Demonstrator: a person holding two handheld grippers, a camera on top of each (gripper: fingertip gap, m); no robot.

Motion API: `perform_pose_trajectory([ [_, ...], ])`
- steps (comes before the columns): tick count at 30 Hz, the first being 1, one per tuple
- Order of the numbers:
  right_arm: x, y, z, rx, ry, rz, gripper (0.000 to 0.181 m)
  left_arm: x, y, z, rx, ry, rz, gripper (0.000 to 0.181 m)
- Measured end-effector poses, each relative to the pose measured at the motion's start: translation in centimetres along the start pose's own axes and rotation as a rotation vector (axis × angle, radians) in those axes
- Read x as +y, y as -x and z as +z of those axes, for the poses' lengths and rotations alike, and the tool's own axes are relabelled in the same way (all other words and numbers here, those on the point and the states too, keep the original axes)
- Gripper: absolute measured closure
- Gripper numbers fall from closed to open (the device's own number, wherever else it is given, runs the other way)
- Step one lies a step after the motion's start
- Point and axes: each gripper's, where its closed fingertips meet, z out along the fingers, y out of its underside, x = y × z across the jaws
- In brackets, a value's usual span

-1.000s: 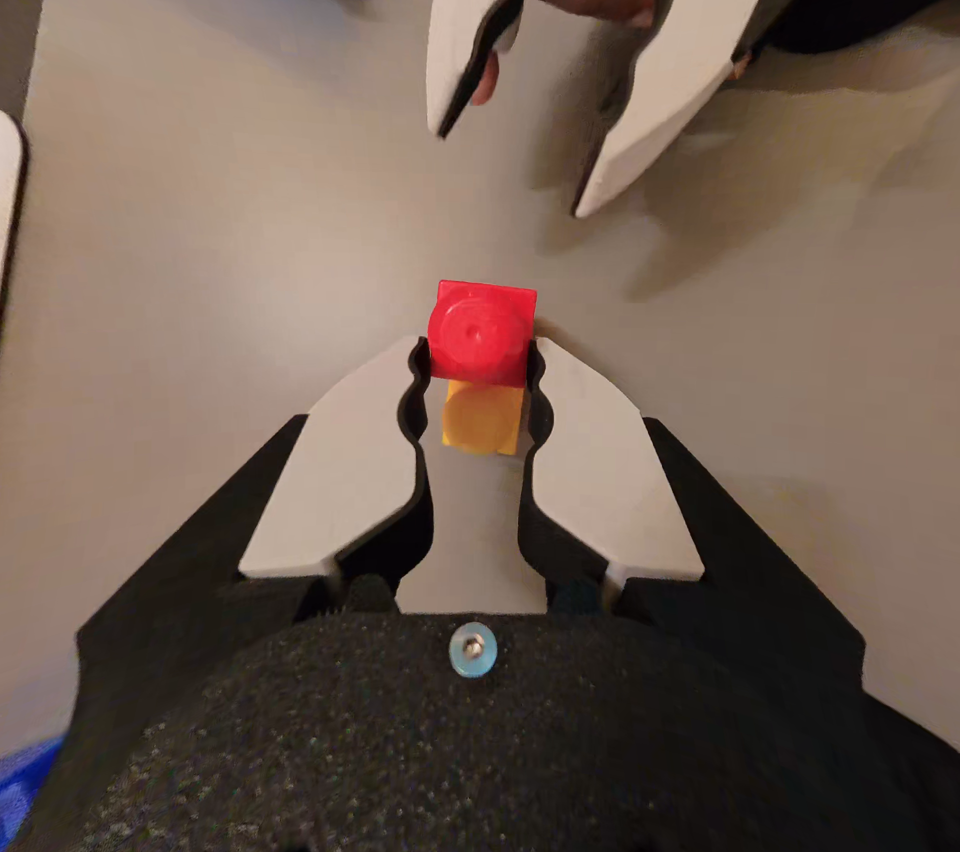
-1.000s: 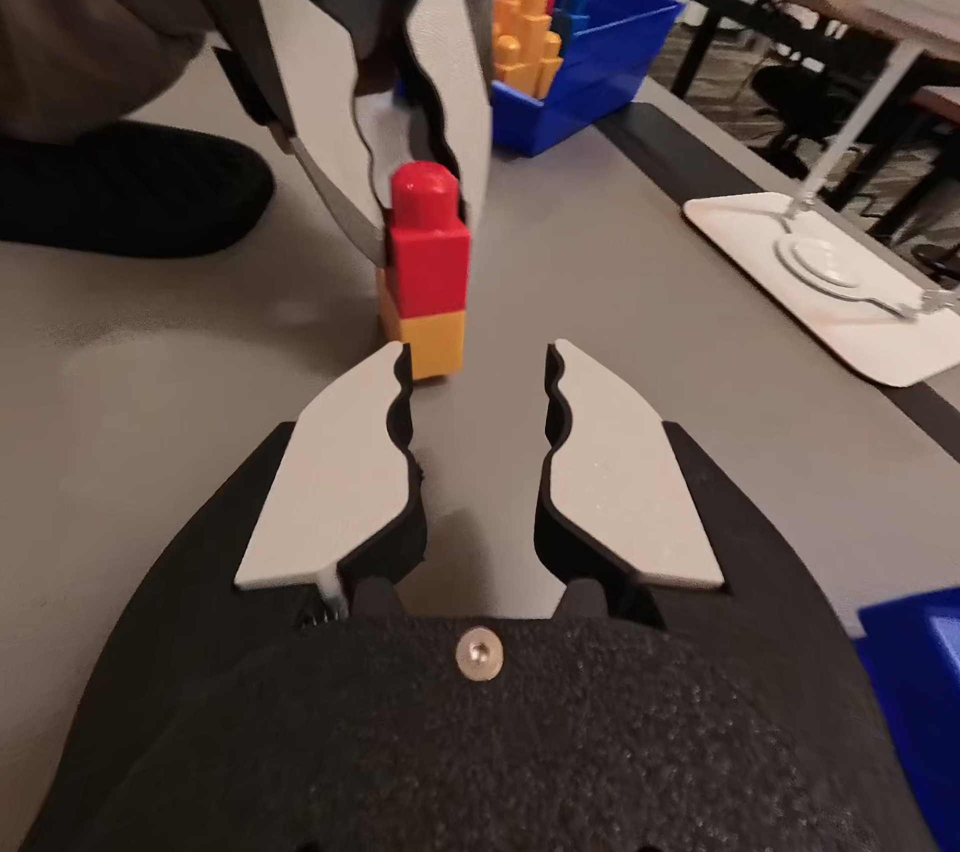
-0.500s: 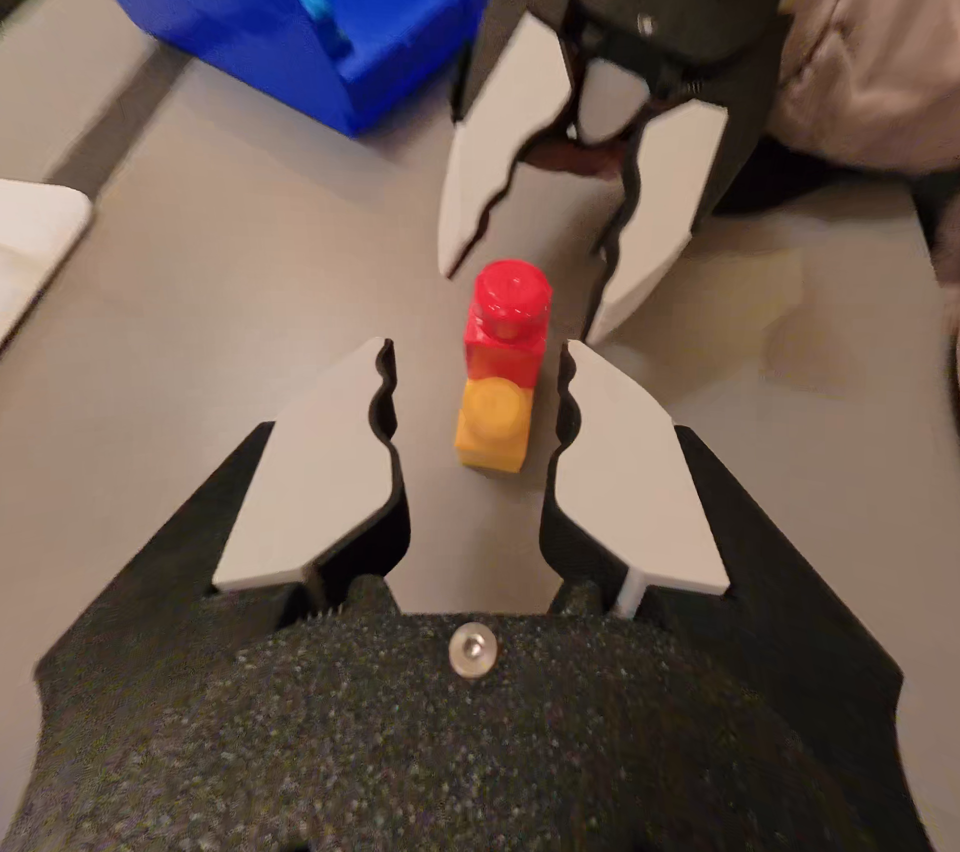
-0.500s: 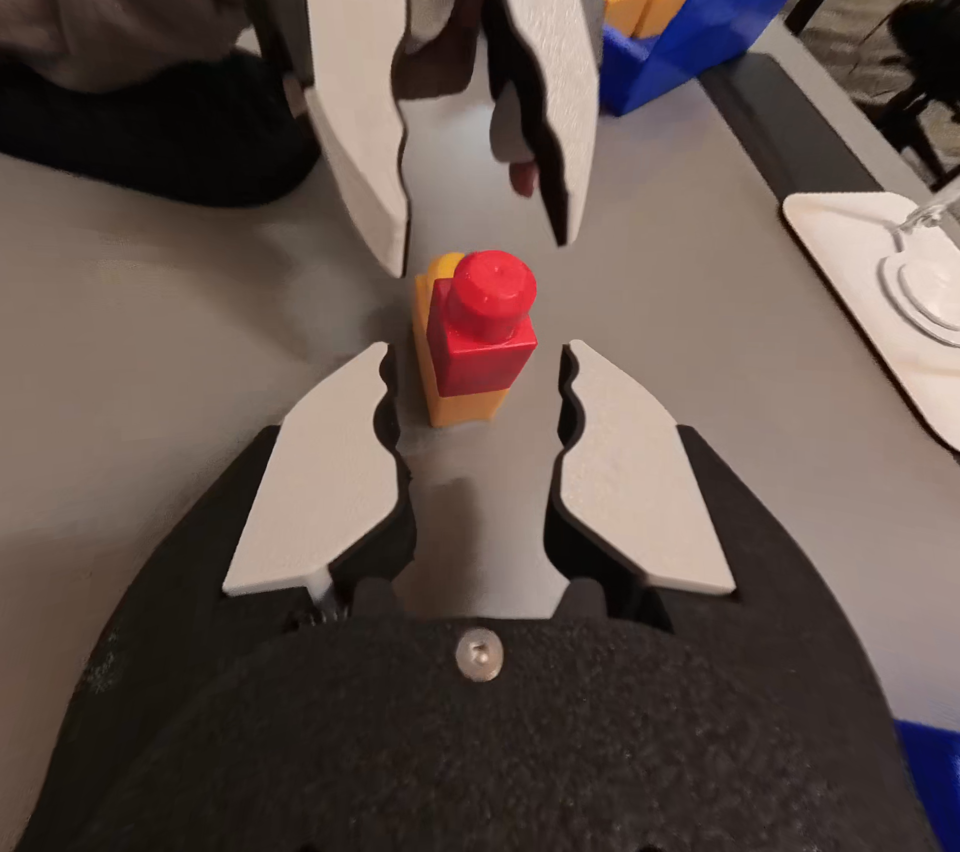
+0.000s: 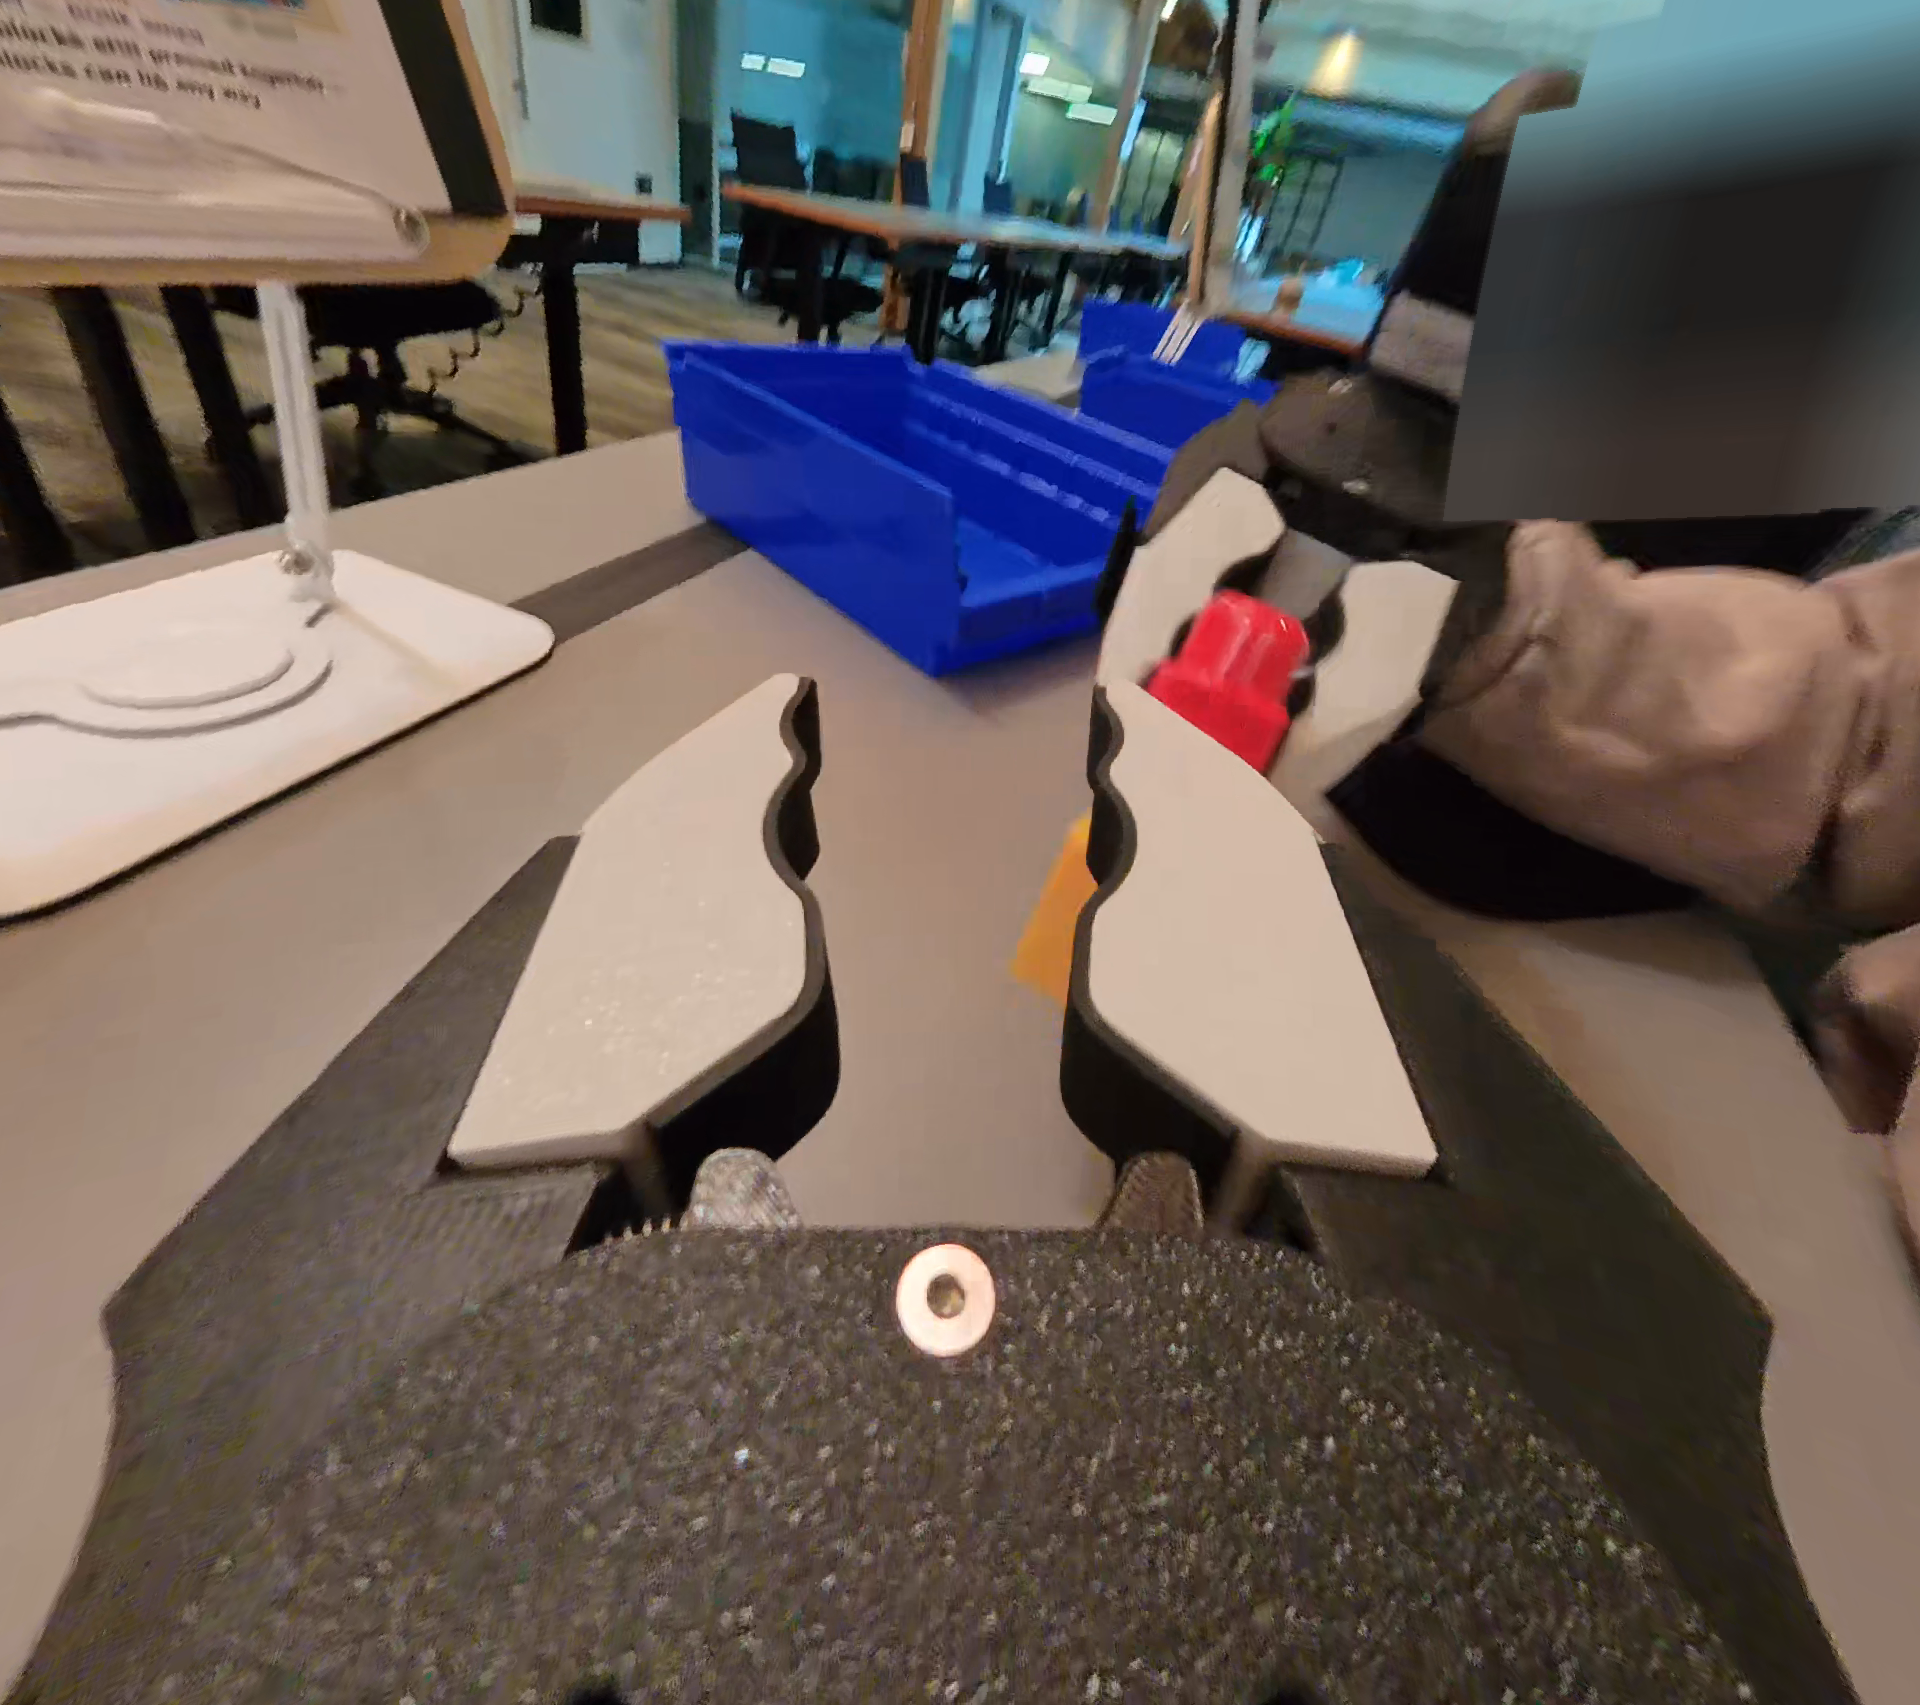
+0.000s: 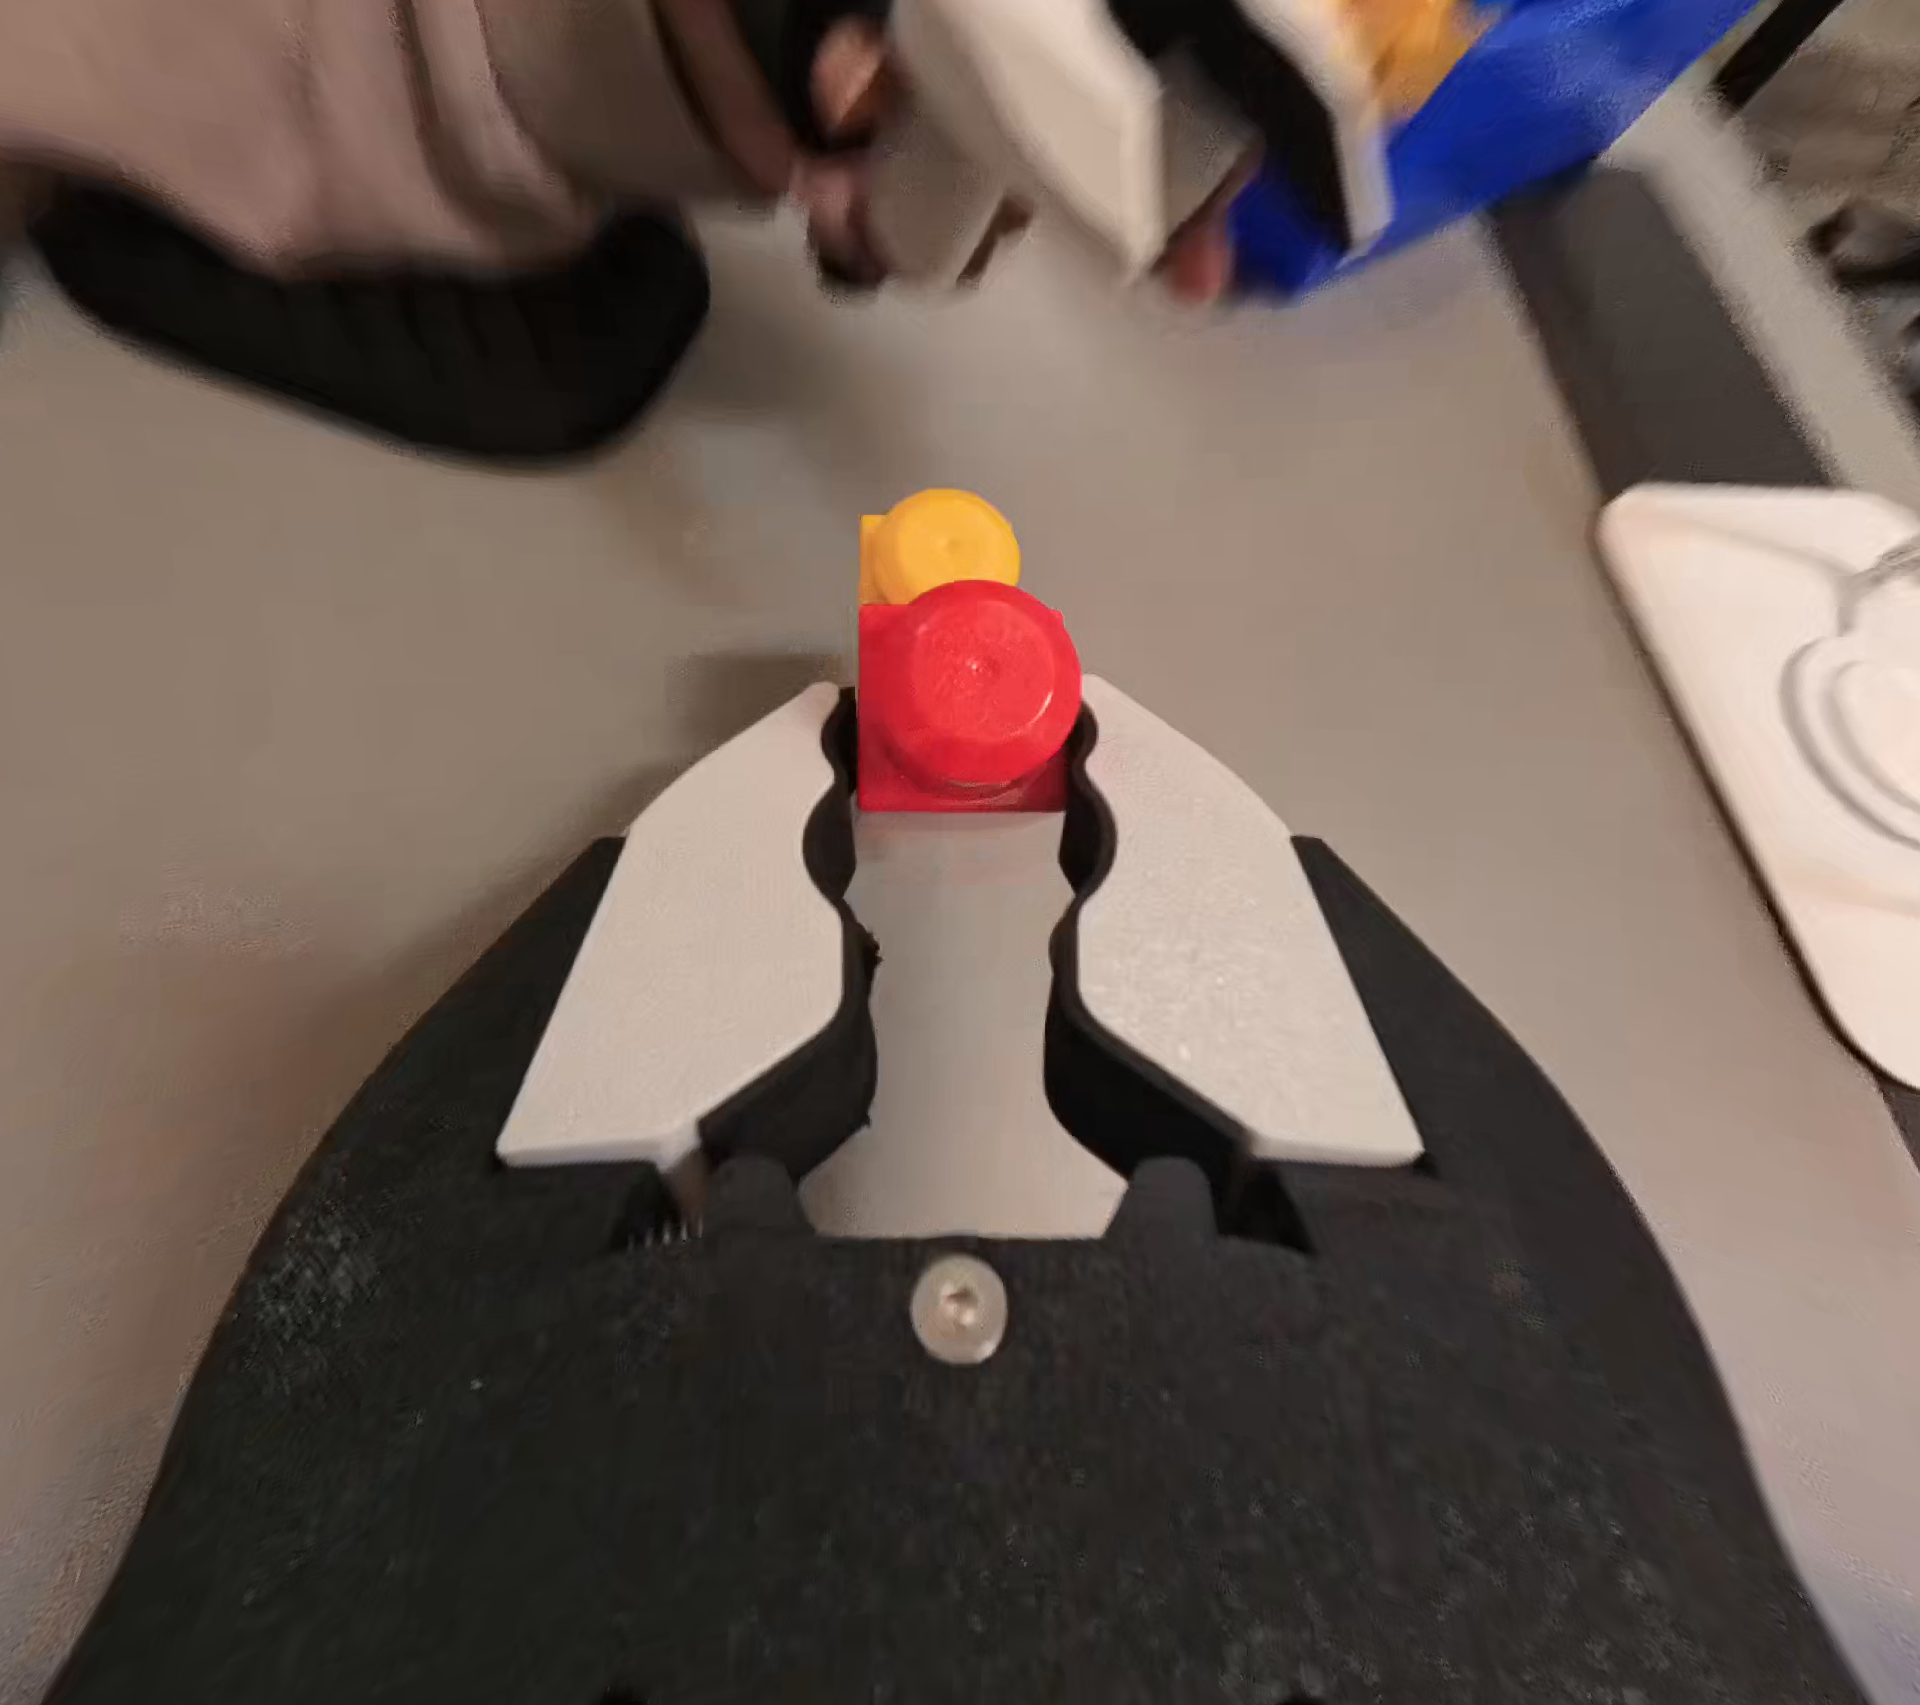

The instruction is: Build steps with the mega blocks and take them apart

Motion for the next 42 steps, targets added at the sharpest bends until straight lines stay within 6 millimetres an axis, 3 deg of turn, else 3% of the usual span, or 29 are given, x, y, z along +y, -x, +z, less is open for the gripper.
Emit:
perform_pose_trajectory([
  [1, -1.6, -0.7, -1.2, 0.028, -0.151, 0.051, 0.145, -0.7, -0.3, -0.2, 0.023, -0.040, -0.021, 0.131],
  [4, -5.0, -2.3, -5.7, 0.032, -0.574, 0.259, 0.145, -2.9, -1.9, -0.3, 0.104, -0.175, -0.078, 0.131],
  [7, -5.7, -3.2, -8.3, 0.002, -0.817, 0.408, 0.145, -3.4, -4.4, 0.8, 0.196, -0.206, -0.101, 0.130],
  [11, -6.1, -2.9, -8.8, -0.077, -0.958, 0.512, 0.146, -3.2, -7.6, 2.9, 0.283, -0.184, -0.104, 0.121],
  [14, -6.5, -2.6, -9.0, -0.134, -1.030, 0.563, 0.146, -2.5, -7.8, 4.0, 0.263, -0.162, -0.117, 0.117],
  [20, -6.8, -2.1, -8.6, -0.153, -1.036, 0.546, 0.146, 0.0, -7.9, 5.1, 0.306, -0.123, -0.218, 0.119],
  [25, -7.0, -2.2, -8.8, -0.121, -1.057, 0.534, 0.146, -0.9, -8.7, 5.4, 0.327, -0.205, -0.243, 0.140],
  [33, -7.3, -1.1, -8.1, -0.138, -0.976, 0.461, 0.146, -1.8, -8.8, 3.7, 0.373, -0.152, -0.189, 0.143],
  [36, -7.7, -2.7, -11.3, -0.110, -1.090, 0.488, 0.146, -1.9, -7.8, 2.5, 0.356, -0.146, -0.157, 0.143],
  [39, -6.9, -3.0, -11.7, -0.002, -0.958, 0.360, 0.146, -2.6, -6.3, 1.4, 0.305, -0.168, -0.122, 0.143],
  [42, -4.9, -2.8, -9.3, 0.022, -0.770, 0.307, 0.146, -3.4, -4.9, 0.8, 0.263, -0.211, -0.127, 0.143],
])
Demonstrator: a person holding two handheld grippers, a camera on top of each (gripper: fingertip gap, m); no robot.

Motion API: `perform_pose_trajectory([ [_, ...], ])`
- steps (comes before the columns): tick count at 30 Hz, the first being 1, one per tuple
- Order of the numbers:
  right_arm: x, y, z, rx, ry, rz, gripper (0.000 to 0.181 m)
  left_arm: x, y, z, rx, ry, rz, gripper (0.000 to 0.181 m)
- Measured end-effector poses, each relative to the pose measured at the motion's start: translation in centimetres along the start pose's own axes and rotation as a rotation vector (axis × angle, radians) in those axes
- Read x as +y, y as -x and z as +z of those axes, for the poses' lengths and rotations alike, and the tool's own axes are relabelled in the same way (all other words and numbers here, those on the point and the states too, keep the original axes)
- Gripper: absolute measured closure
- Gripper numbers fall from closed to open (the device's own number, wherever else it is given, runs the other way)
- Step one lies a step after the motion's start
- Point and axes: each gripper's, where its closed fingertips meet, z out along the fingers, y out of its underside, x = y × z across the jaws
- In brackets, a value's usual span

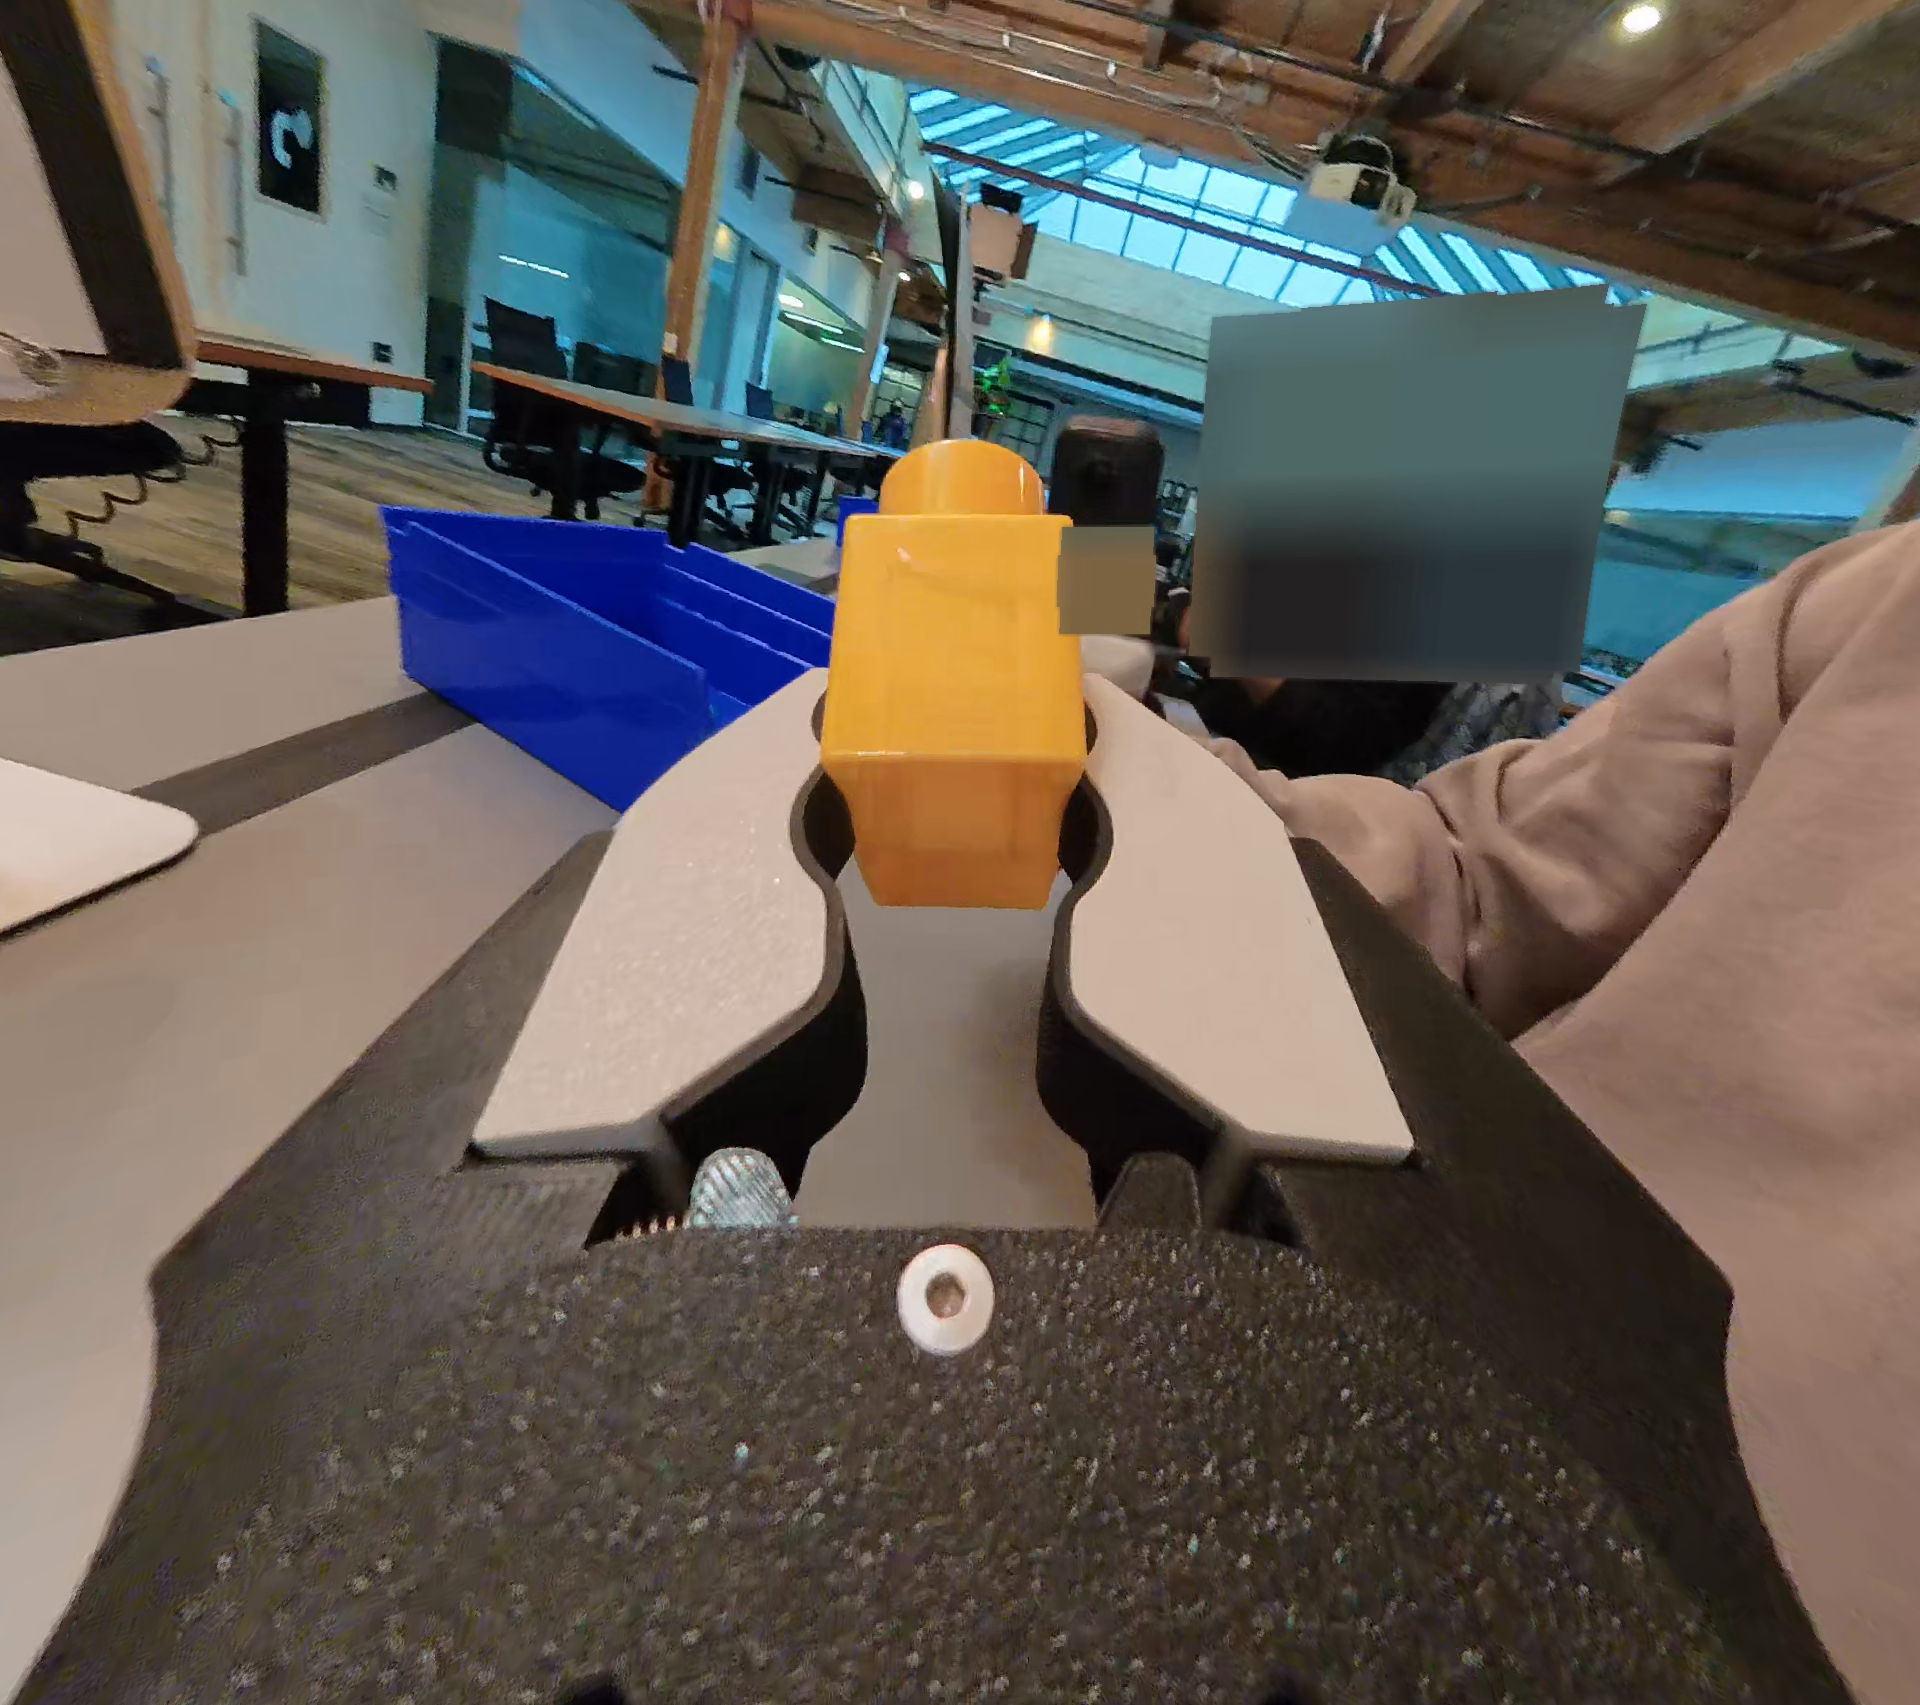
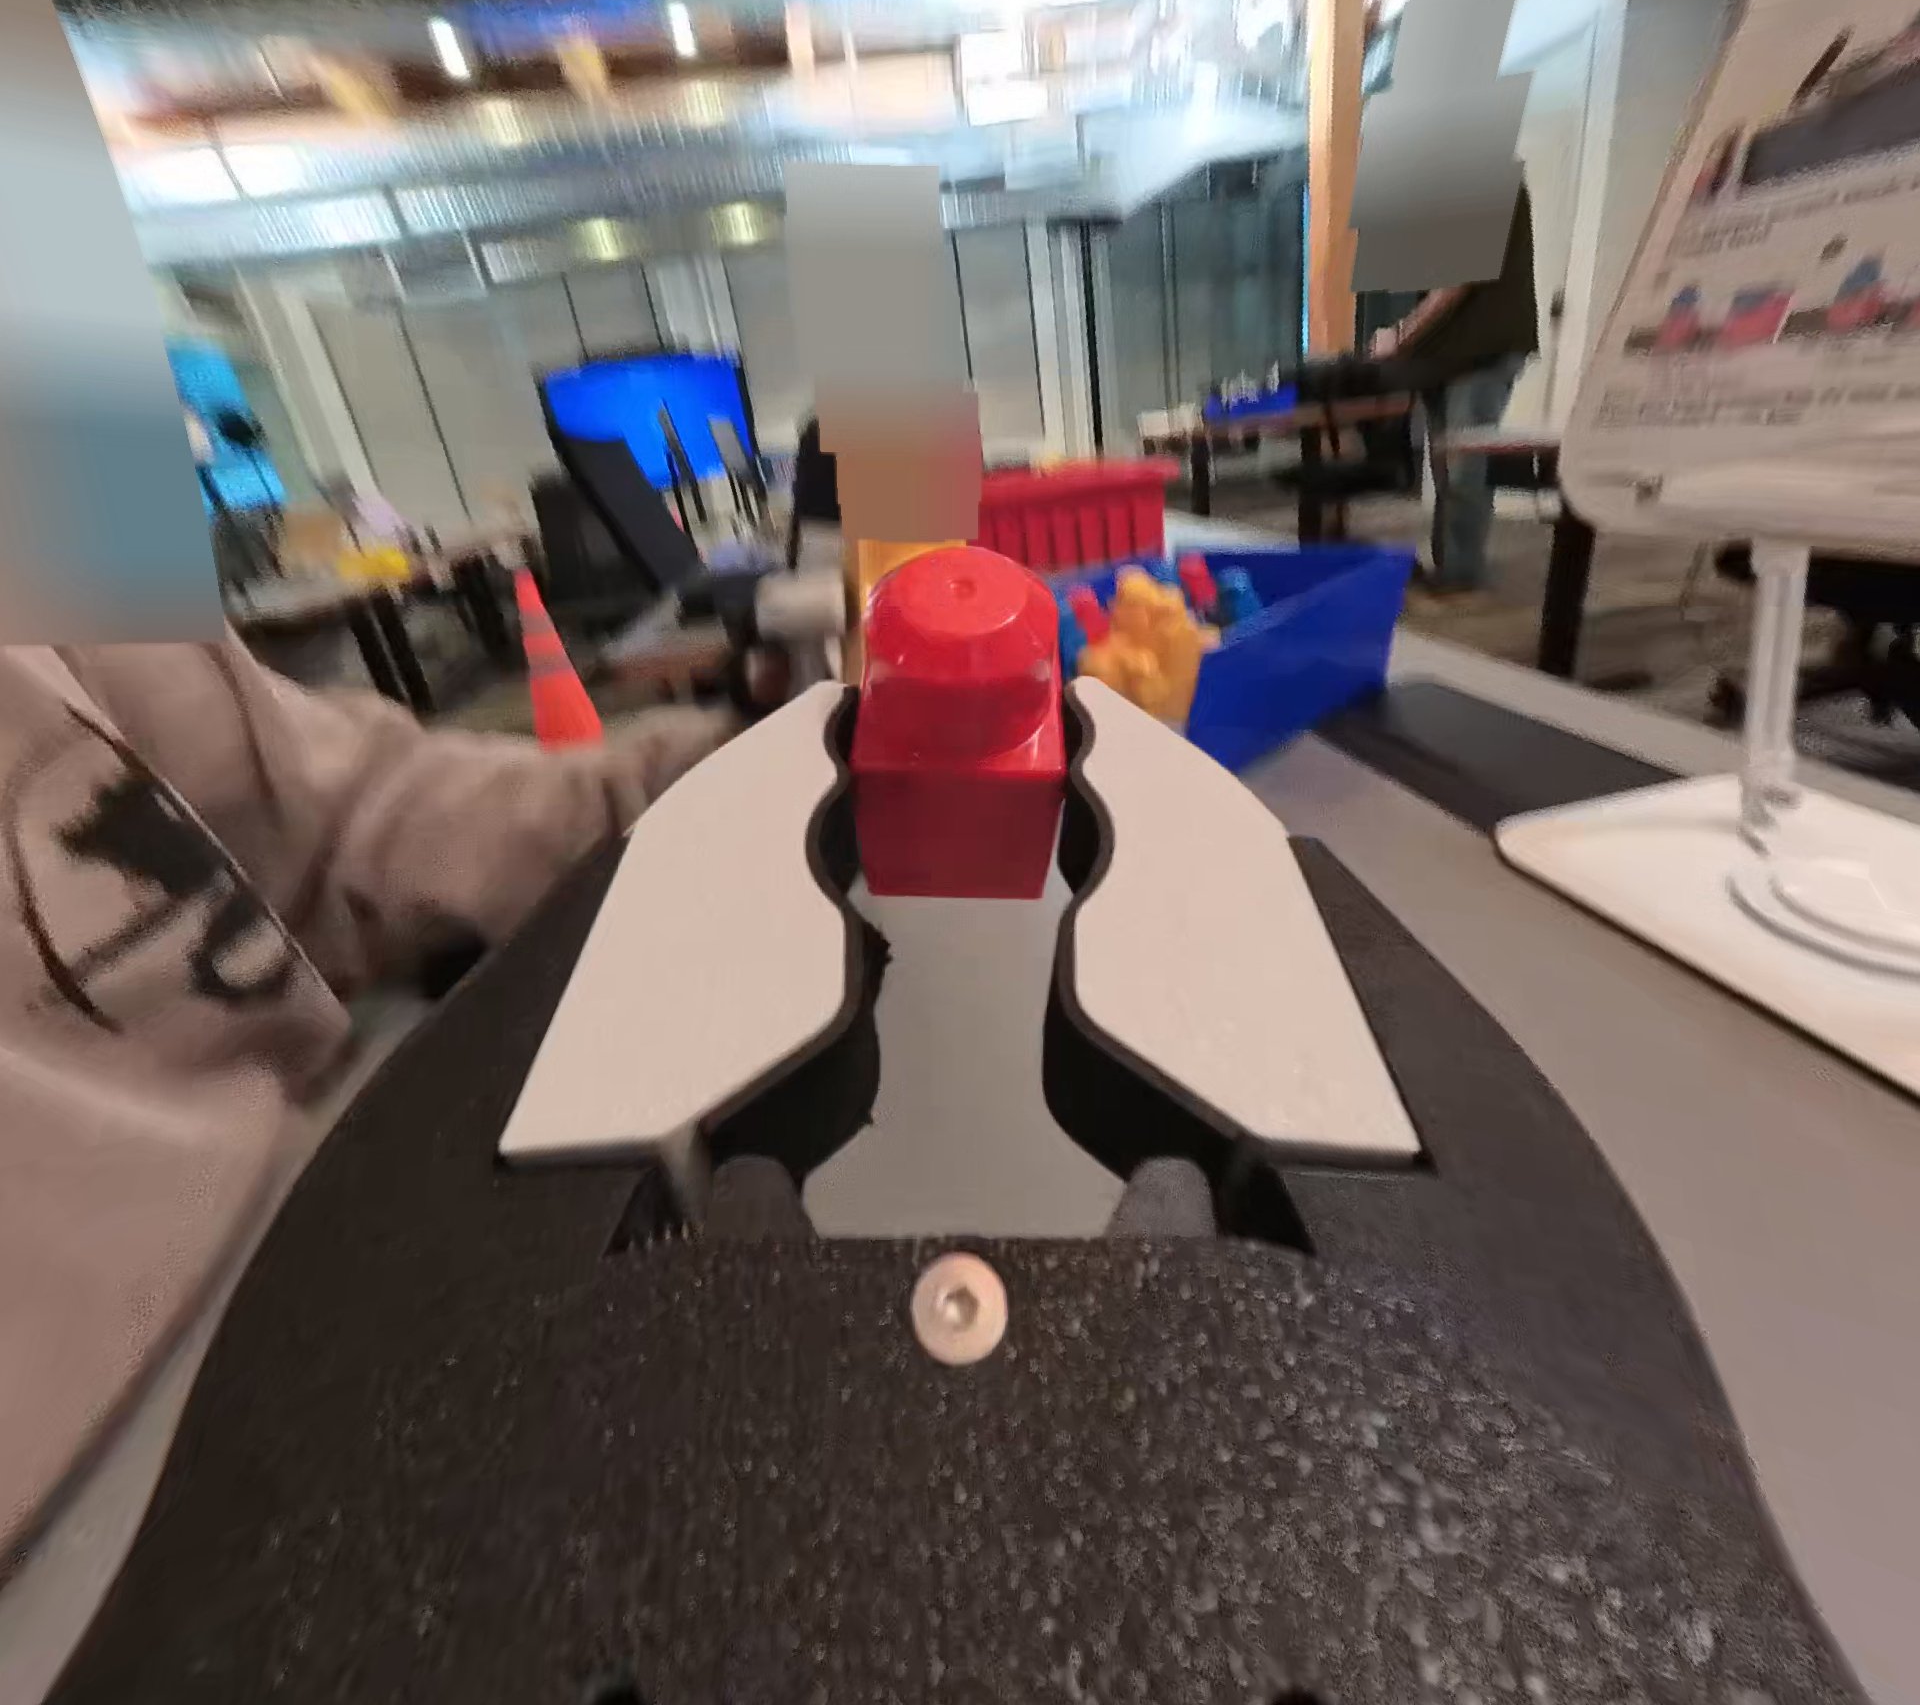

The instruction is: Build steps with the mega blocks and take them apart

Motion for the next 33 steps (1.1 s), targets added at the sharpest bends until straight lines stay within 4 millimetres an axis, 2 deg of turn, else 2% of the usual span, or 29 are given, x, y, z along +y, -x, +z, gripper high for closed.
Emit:
perform_pose_trajectory([
  [3, 5.8, -0.7, 0.4, 0.019, 0.305, -0.092, 0.146, -0.2, 0.7, -0.5, -0.028, -0.022, -0.004, 0.143],
  [6, 9.6, -1.2, 0.2, 0.023, 0.484, -0.128, 0.146, -0.1, 1.0, -0.7, -0.045, -0.025, 0.002, 0.143],
  [13, 15.1, -1.3, -0.9, 0.005, 0.760, -0.195, 0.146, 0.7, 0.9, -0.4, -0.038, 0.002, 0.001, 0.142],
  [18, 17.6, -1.1, -2.1, -0.015, 0.893, -0.188, 0.145, 0.8, 0.7, -0.4, -0.028, 0.004, 0.003, 0.142],
  [22, 17.4, -1.0, -2.3, -0.034, 0.878, -0.163, 0.139, 1.0, 0.6, -0.3, -0.019, 0.007, -0.003, 0.142],
  [24, 16.6, -0.9, -2.2, -0.029, 0.847, -0.129, 0.122, 1.2, 0.5, -0.2, -0.012, 0.017, -0.002, 0.142],
  [26, 14.0, -0.8, -1.2, -0.017, 0.744, -0.104, 0.113, 1.6, 0.3, 0.0, 0.001, 0.033, 0.004, 0.142],
  [30, 6.7, 0.3, 0.8, -0.026, 0.486, -0.055, 0.120, 2.6, -0.6, 0.6, 0.045, 0.077, 0.017, 0.142],
  [33, 4.7, 1.5, 1.6, -0.056, 0.459, -0.056, 0.123, 3.5, -1.6, 1.2, 0.082, 0.113, 0.033, 0.142],
])
